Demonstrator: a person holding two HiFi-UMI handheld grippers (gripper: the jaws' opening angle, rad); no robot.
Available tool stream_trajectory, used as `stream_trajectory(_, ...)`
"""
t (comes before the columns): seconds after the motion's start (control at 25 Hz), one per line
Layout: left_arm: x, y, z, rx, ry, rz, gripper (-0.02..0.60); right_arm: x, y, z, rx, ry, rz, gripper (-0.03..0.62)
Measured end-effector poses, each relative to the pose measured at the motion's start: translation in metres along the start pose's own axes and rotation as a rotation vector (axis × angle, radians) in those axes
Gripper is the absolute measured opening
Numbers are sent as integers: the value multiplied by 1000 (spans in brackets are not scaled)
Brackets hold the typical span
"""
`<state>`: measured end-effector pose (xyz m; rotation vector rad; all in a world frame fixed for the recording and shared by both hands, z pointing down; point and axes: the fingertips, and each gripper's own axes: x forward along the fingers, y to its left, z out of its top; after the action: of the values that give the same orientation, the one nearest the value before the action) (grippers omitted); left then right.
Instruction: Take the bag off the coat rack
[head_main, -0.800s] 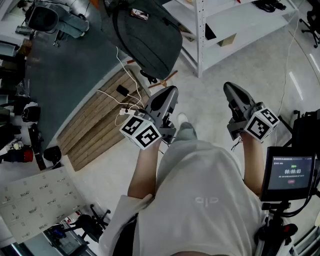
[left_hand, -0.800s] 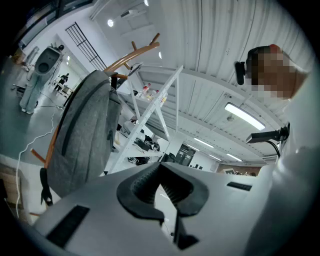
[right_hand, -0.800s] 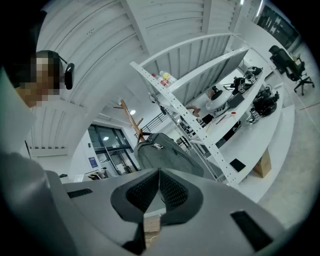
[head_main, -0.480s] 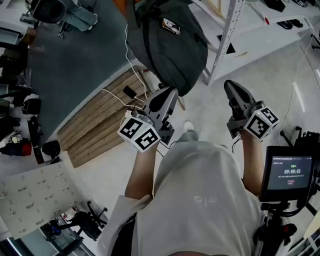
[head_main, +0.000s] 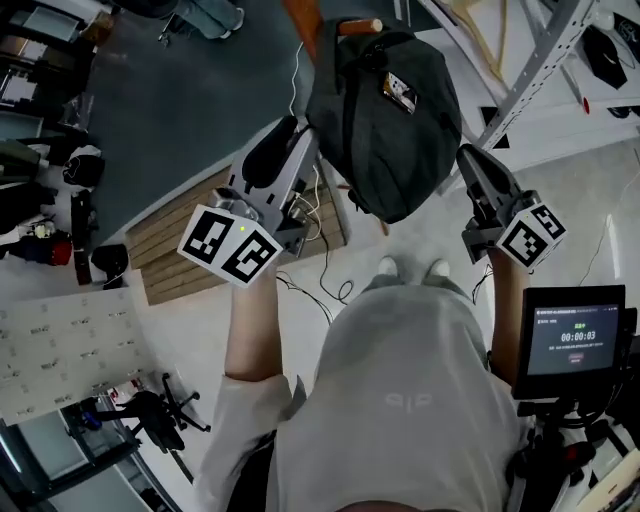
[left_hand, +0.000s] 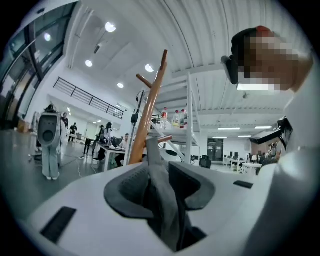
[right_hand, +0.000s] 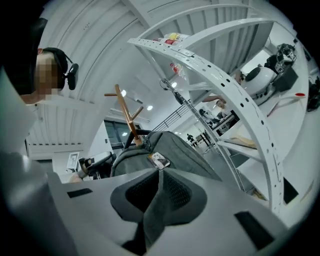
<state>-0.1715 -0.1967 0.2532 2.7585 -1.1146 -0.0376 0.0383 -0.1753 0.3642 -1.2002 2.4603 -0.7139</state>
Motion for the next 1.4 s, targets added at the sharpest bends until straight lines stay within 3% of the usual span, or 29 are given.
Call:
stream_trajectory(0.24, 39, 9, 37, 173, 88, 36, 178, 18, -29, 10, -119, 50, -13, 18)
stream_trajectory(0.56, 79, 13, 25, 190, 197, 58, 186, 47, -80, -27, -261, 252, 4, 249)
stream_trajectory(0.68, 84, 12, 19, 194, 224, 50, 186, 64, -90, -43, -363, 340, 11, 253)
stream_trajectory(0.8, 90, 12, 13, 207, 233, 54, 186, 76, -91, -49, -411, 358, 31, 252)
stream_trajectory(1.08, 93, 22, 11, 151, 157, 93, 186, 84, -92, -58, -326, 373, 66, 243)
stream_trajectory(1.2, 94, 24, 11, 127, 136, 91, 184, 86, -93, -60, -282, 387, 42, 203)
stream_trajectory(1.4, 92, 28, 12, 56, 77, 103, 175, 85, -92, -60, -267, 285, -28, 176)
